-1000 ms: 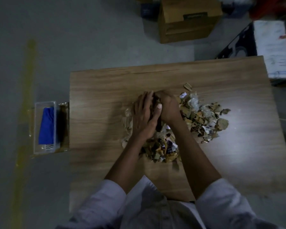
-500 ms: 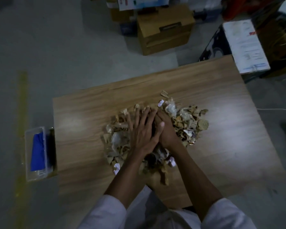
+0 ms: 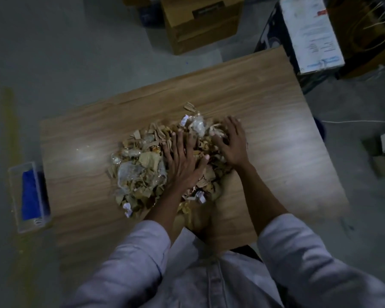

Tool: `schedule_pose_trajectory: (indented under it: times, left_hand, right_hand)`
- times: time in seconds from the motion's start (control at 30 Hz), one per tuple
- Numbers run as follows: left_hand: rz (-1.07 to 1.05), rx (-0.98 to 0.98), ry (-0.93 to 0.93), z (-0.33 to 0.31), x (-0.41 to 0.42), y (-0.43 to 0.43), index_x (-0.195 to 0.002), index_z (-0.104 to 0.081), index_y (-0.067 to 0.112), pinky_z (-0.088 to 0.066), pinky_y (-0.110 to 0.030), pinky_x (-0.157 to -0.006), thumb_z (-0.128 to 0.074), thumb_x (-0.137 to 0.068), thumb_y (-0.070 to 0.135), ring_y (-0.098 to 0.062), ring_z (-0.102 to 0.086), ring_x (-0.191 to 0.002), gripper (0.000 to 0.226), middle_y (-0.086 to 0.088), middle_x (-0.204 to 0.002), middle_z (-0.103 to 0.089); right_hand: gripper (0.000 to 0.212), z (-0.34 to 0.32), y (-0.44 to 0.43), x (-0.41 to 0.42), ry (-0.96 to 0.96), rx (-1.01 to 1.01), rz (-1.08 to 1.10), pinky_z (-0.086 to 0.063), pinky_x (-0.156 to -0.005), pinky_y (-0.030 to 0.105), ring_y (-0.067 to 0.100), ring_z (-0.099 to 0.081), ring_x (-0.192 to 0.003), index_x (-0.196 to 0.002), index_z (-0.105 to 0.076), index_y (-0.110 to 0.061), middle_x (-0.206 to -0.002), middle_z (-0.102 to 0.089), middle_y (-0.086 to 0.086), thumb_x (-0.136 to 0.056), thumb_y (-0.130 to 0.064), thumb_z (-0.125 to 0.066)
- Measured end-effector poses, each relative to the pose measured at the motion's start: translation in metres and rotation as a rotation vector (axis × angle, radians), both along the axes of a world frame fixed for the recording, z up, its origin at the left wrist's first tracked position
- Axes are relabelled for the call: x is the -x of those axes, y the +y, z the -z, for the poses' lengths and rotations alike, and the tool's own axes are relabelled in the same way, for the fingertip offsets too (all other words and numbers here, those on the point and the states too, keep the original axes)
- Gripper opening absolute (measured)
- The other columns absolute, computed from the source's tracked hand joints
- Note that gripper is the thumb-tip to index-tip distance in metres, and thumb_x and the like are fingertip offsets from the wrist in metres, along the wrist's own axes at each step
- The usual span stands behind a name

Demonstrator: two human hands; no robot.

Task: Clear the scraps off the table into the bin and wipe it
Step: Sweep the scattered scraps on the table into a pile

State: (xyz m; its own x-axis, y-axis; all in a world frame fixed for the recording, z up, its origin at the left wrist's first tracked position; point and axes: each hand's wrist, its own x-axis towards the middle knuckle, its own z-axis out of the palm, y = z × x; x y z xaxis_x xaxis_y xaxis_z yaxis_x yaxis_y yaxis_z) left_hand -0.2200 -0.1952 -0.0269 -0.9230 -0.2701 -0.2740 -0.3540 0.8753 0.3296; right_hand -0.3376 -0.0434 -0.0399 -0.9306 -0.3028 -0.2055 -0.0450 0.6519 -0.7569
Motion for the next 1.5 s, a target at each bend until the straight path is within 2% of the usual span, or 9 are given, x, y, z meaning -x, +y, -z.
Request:
schedule_pose_trajectory:
  times: [0.17, 0.37, 0.43, 0.63, 0.8, 1.03, 1.2, 1.33, 1.5]
  left_hand:
    - [0.021, 0.055, -0.069, -0.001, 0.005, 0.003, -0.156, 0.023, 0.033, 0.007, -0.063, -0.12, -0.046, -0.085, 0.058, -0.031, 0.023, -0.153, 0.103, -0.009, -0.168, 0.019]
    - [-0.007, 0.064, -0.063, -0.002, 0.009, 0.006, -0.161, 0.008, 0.029, 0.009, -0.061, -0.121, -0.047, -0.086, 0.062, -0.03, 0.023, -0.153, 0.099, -0.009, -0.168, 0.016]
    - [-0.015, 0.06, -0.014, -0.001, 0.007, 0.008, -0.162, -0.002, 0.026, 0.007, -0.061, -0.121, -0.037, -0.087, 0.067, -0.03, 0.017, -0.155, 0.093, -0.009, -0.17, 0.008]
    - [-0.071, 0.043, 0.193, -0.016, -0.004, 0.014, -0.158, -0.027, 0.019, 0.001, -0.067, -0.119, -0.044, -0.091, 0.057, -0.026, -0.006, -0.157, 0.079, -0.006, -0.168, -0.015]
    - [-0.158, 0.006, 0.312, -0.044, -0.029, 0.038, -0.157, -0.03, 0.015, 0.001, -0.066, -0.121, -0.047, -0.099, 0.057, -0.014, -0.014, -0.156, 0.074, -0.001, -0.166, -0.025]
    - [-0.26, 0.006, 0.41, -0.041, -0.104, 0.073, -0.148, -0.047, 0.011, -0.006, -0.059, -0.124, -0.057, -0.096, 0.046, -0.019, -0.03, -0.151, 0.064, -0.005, -0.159, -0.039]
    - [-0.375, 0.012, 0.504, -0.037, -0.13, 0.094, -0.131, -0.064, 0.013, -0.031, -0.044, -0.113, -0.068, -0.088, 0.031, -0.026, -0.05, -0.133, 0.047, -0.007, -0.142, -0.055]
    - [-0.61, -0.055, 0.506, -0.035, -0.164, 0.085, -0.11, -0.069, 0.014, -0.047, -0.048, -0.089, -0.064, -0.085, 0.03, -0.031, -0.059, -0.105, 0.03, -0.007, -0.111, -0.058]
    - [-0.91, -0.128, 0.523, -0.03, -0.212, 0.052, -0.103, -0.064, 0.008, -0.05, -0.051, -0.085, -0.058, -0.078, 0.03, -0.034, -0.057, -0.096, 0.034, -0.01, -0.103, -0.053]
  right_hand:
    - [0.076, -0.001, -0.019, -0.03, 0.069, 0.03, -0.298, -0.018, -0.125, 0.049, 0.02, -0.011, -0.156, -0.157, -0.036, -0.021, -0.168, -0.023, 0.004, -0.097, -0.068, -0.042]
    - [0.064, -0.007, -0.019, -0.043, 0.108, -0.025, -0.273, -0.012, -0.125, 0.048, 0.013, -0.008, -0.156, -0.159, -0.031, -0.025, -0.169, -0.019, -0.003, -0.104, -0.058, -0.032]
    - [0.061, -0.009, -0.013, -0.044, 0.083, -0.011, -0.324, -0.012, -0.124, 0.051, 0.009, -0.007, -0.154, -0.159, -0.031, -0.028, -0.169, -0.019, -0.005, -0.105, -0.057, -0.032]
    - [0.053, -0.026, 0.01, -0.035, 0.221, 0.002, -0.315, -0.02, -0.121, 0.056, 0.018, -0.011, -0.157, -0.157, -0.032, -0.033, -0.168, -0.021, -0.007, -0.107, -0.051, -0.035]
    - [0.054, -0.031, 0.039, -0.053, 0.187, 0.03, -0.315, -0.023, -0.121, 0.053, 0.019, -0.015, -0.156, -0.156, -0.036, -0.026, -0.168, -0.023, -0.006, -0.107, -0.049, -0.038]
    - [0.051, -0.029, 0.07, -0.074, 0.144, 0.055, -0.322, -0.025, -0.121, 0.049, 0.015, -0.021, -0.153, -0.153, -0.042, -0.026, -0.166, -0.028, -0.005, -0.106, -0.046, -0.042]
    - [0.052, -0.036, 0.076, -0.09, 0.194, 0.054, -0.415, -0.027, -0.119, 0.05, 0.018, -0.024, -0.152, -0.151, -0.043, -0.023, -0.163, -0.032, -0.001, -0.105, -0.045, -0.046]
    - [0.059, -0.032, 0.078, -0.117, 0.176, 0.107, -0.416, -0.027, -0.119, 0.055, 0.024, -0.024, -0.152, -0.149, -0.044, -0.017, -0.163, -0.031, 0.006, -0.101, -0.05, -0.052]
    - [0.075, -0.029, 0.066, -0.15, 0.179, 0.042, -0.557, -0.023, -0.121, 0.055, 0.029, -0.017, -0.154, -0.155, -0.035, -0.017, -0.165, -0.025, 0.008, -0.096, -0.059, -0.053]
